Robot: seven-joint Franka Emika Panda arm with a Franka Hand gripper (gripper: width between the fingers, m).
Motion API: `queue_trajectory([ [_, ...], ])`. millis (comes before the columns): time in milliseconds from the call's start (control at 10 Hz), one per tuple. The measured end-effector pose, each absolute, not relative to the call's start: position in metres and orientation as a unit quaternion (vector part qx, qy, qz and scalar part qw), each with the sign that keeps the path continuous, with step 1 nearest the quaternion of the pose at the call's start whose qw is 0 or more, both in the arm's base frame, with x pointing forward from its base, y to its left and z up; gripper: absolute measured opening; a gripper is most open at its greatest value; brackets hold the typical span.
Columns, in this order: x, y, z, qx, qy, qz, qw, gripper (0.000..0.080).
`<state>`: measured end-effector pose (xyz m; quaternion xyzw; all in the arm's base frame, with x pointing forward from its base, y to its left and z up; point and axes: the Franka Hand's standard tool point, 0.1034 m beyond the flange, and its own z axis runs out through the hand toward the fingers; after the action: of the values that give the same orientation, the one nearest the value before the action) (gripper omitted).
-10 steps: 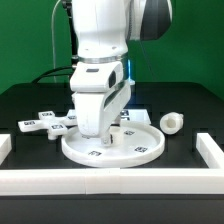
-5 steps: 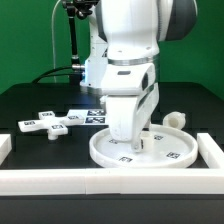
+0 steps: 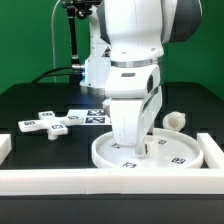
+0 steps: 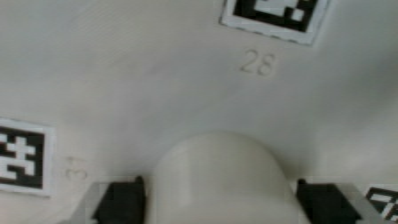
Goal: Assemble round table
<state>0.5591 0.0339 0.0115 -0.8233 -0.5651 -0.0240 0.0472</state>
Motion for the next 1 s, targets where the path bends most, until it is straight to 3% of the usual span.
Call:
queue_trajectory([
  [300,0.559,0.033,0.011,-0.822,-0.567,-0.024,0.046,0.0409],
  [500,0.559,0.033,0.011,-0.822,-0.567,-0.024,0.046,0.0604],
  [600,0.559,0.033,0.011,-0.822,-0.567,-0.023,0.046,0.0604],
  [700,0.557,0.031,0.015,-0.822,-0.567,-0.023,0.044,0.0643],
  [1000,0.541,0.031,0.040,-0.839,-0.543,-0.030,0.031,0.0649],
])
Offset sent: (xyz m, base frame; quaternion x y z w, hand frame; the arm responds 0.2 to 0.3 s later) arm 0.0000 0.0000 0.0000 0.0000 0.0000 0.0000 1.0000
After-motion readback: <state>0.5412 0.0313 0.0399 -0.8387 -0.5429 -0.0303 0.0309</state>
